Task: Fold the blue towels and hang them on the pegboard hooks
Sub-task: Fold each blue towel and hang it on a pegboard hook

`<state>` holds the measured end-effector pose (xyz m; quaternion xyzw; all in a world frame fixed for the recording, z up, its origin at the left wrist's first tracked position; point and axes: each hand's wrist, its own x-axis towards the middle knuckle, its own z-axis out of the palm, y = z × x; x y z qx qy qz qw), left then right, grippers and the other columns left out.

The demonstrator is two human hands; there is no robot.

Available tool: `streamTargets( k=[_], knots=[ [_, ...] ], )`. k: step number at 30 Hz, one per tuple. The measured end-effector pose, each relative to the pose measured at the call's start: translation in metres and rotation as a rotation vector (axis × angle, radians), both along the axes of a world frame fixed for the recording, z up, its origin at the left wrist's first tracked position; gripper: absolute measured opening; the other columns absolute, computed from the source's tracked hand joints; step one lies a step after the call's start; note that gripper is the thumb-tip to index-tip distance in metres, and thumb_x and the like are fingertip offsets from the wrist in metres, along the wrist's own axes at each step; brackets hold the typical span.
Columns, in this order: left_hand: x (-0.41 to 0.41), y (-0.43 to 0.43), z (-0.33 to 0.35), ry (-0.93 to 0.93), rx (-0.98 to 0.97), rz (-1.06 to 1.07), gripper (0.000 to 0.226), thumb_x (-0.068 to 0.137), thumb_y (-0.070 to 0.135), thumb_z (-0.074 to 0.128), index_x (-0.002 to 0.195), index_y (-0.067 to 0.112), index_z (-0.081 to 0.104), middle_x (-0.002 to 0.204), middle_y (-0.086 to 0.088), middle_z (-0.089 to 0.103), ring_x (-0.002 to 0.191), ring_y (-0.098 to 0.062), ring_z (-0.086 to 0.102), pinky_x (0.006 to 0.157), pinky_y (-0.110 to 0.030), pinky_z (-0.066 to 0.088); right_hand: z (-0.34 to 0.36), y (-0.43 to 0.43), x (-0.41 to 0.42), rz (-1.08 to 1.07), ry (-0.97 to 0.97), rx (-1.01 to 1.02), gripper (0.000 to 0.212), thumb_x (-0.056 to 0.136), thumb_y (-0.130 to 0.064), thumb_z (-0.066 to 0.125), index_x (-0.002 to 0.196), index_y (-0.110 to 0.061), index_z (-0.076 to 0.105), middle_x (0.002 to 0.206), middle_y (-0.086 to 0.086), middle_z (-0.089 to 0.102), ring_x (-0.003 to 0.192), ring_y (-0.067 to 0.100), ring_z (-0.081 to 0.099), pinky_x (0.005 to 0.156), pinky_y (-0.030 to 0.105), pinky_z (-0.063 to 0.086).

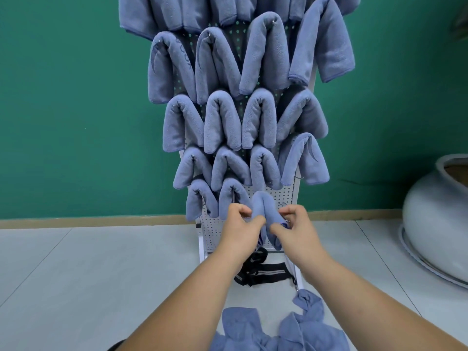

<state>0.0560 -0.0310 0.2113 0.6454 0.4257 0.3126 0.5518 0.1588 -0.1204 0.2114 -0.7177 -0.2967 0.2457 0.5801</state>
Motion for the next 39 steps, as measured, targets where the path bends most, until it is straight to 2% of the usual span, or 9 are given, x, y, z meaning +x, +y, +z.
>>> streamTargets(
  k=[4,8,12,15,18,20,24,32,39],
  knots=[
    [0.002,0.002,-0.003,-0.106,-0.139,0.013,0.033,0.089,0.026,0.069,0.119,0.028,0.056,0.095,-0.001,0.071,0.089,-0.018,0.068,0.092,-0.042,0.057,0.006,0.000,-0.002,-0.020,0.175,0.055,0.032,0.097,-0.009,0.060,0.127,-0.020,0.055,0.112,0.009,0.068,0.083,0.012,0.060,0.062,0.018,0.049],
    [0.007,0.003,-0.017,-0.094,-0.088,-0.029,0.036,0.093,0.014,0.068,0.123,0.035,0.064,0.095,-0.011,0.075,0.096,-0.028,0.074,0.090,-0.041,0.061,0.003,0.002,0.003,0.046,0.141,0.004,0.038,0.101,-0.012,0.052,0.134,-0.026,0.061,0.104,0.008,0.069,0.081,0.007,0.061,0.071,0.022,0.052],
    [0.020,-0.002,-0.021,-0.070,-0.032,0.050,0.030,0.094,0.011,0.065,0.108,0.037,0.066,0.094,0.006,0.075,0.092,-0.020,0.074,0.081,-0.039,0.064,0.001,0.016,0.000,0.036,0.117,0.045,0.023,0.098,-0.009,0.059,0.109,-0.027,0.069,0.094,-0.006,0.073,0.080,-0.003,0.068,0.067,0.015,0.054],
    [0.031,0.001,-0.021,-0.078,0.034,0.081,0.023,0.092,0.011,0.059,0.099,0.032,0.065,0.087,0.005,0.073,0.083,-0.023,0.070,0.074,-0.039,0.063,-0.002,0.032,0.005,0.000,-0.066,-0.012,0.029,0.078,-0.031,0.070,0.106,-0.034,0.061,0.108,-0.009,0.069,0.100,0.010,0.069,0.084,0.036,0.059],
    [0.042,0.007,-0.024,-0.144,0.036,0.094,0.023,0.088,0.018,0.056,0.099,0.035,0.067,0.083,-0.001,0.071,0.076,-0.021,0.063,0.069,-0.050,0.060,0.000,0.044,0.018,0.001,-0.227,-0.040,0.036,0.079,-0.027,0.072,0.109,-0.034,0.054,0.104,-0.016,0.068,0.093,0.001,0.066,0.079,0.028,0.055],
    [0.045,0.010,-0.029,-0.141,0.124,0.084,0.038,0.095,0.009,0.055,0.113,0.041,0.066,0.093,0.008,0.074,0.081,-0.009,0.068,0.077,-0.043,0.061,0.000,0.052,0.030,-0.016,-0.344,-0.045,0.032,0.088,-0.019,0.069,0.115,-0.031,0.057,0.106,-0.016,0.067,0.096,0.003,0.064,0.079,0.023,0.051],
    [0.049,0.013,-0.033,-0.099,0.282,0.096,0.051,0.099,0.001,0.053,0.130,0.041,0.061,0.105,0.019,0.071,0.098,-0.001,0.067,0.082,-0.017,0.054,-0.001,0.069,0.053,0.007,-0.462,-0.038,0.030,0.096,-0.016,0.057,0.121,-0.030,0.066,0.115,-0.009,0.066,0.105,0.013,0.062,0.091,0.034,0.051],
    [0.062,0.015,-0.024,-0.004,0.475,0.012,0.058,0.100,0.003,0.050,0.142,0.041,0.057,0.106,0.014,0.069,0.079,-0.002,0.059,0.071,-0.005,0.042,0.002,0.077,0.081,-0.169,-0.395,0.067,0.027,0.098,-0.020,0.049,0.114,-0.040,0.058,0.086,-0.007,0.071,0.081,0.021,0.066,0.074,0.044,0.055],
    [0.088,0.042,-0.028,0.034,0.393,0.130,0.058,0.098,0.008,0.053,0.141,0.047,0.056,0.107,0.020,0.072,0.092,-0.001,0.067,0.078,-0.020,0.055,-0.013,0.093,0.091,-0.076,-0.442,0.003,0.030,0.100,-0.025,0.054,0.121,-0.045,0.062,0.087,-0.015,0.071,0.083,0.010,0.065,0.073,0.035,0.053]
  ],
)
